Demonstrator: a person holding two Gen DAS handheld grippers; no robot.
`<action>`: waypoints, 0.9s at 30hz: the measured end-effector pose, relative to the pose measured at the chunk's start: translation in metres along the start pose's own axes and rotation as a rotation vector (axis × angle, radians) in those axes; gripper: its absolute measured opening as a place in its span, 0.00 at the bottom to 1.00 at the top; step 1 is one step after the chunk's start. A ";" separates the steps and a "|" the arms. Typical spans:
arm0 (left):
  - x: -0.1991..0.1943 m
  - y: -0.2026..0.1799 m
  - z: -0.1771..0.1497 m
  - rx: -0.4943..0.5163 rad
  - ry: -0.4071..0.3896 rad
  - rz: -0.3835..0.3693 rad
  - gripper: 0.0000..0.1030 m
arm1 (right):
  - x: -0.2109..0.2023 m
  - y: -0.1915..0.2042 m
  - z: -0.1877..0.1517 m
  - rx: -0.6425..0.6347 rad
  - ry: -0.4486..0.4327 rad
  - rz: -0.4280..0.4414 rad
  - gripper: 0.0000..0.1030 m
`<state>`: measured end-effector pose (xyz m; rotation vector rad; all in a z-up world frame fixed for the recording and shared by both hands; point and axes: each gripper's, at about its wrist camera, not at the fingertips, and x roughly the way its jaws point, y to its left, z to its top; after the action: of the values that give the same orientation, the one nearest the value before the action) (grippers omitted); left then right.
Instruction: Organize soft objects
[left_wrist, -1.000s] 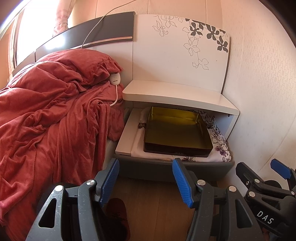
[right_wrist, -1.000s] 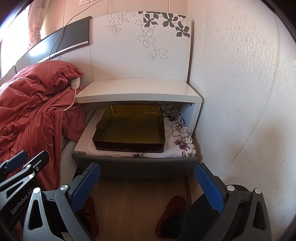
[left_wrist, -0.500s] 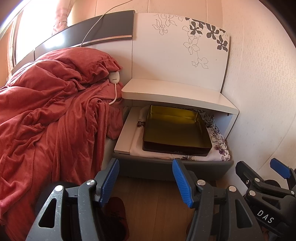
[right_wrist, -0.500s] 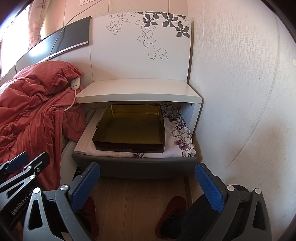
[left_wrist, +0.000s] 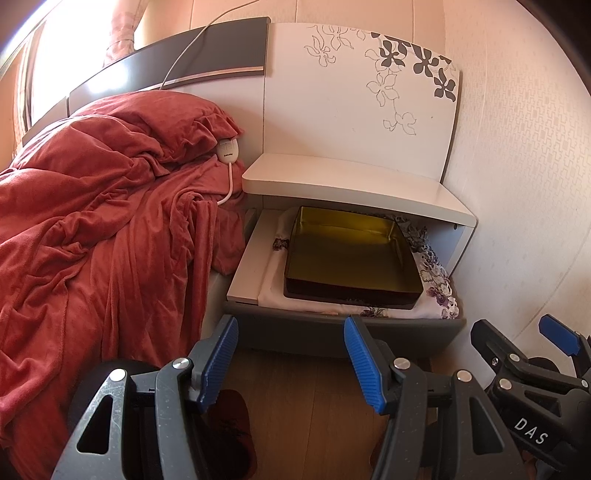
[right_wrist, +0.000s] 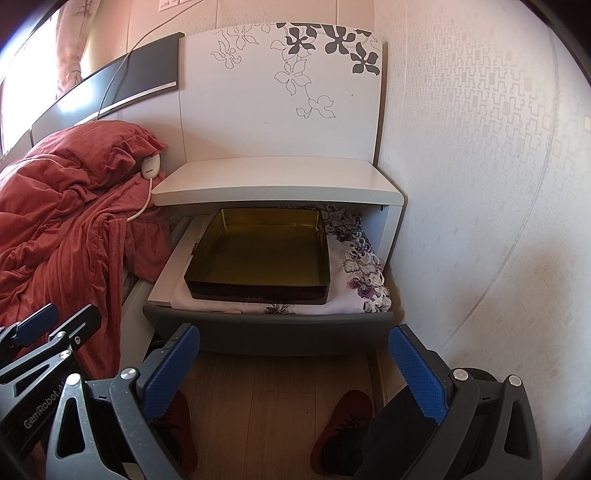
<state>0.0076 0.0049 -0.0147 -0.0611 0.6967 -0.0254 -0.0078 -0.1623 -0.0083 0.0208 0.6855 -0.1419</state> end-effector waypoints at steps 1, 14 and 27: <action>0.000 0.000 0.000 -0.001 0.001 -0.002 0.59 | 0.000 0.000 0.000 0.000 0.000 0.000 1.00; 0.005 0.002 -0.002 -0.002 0.022 -0.006 0.59 | 0.002 0.002 -0.002 -0.004 0.011 0.004 1.00; 0.084 0.030 -0.012 -0.138 0.317 -0.189 0.65 | 0.071 0.013 -0.019 -0.223 0.162 0.199 1.00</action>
<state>0.0647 0.0302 -0.0796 -0.2591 1.0078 -0.1714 0.0362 -0.1566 -0.0682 -0.1147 0.8532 0.1292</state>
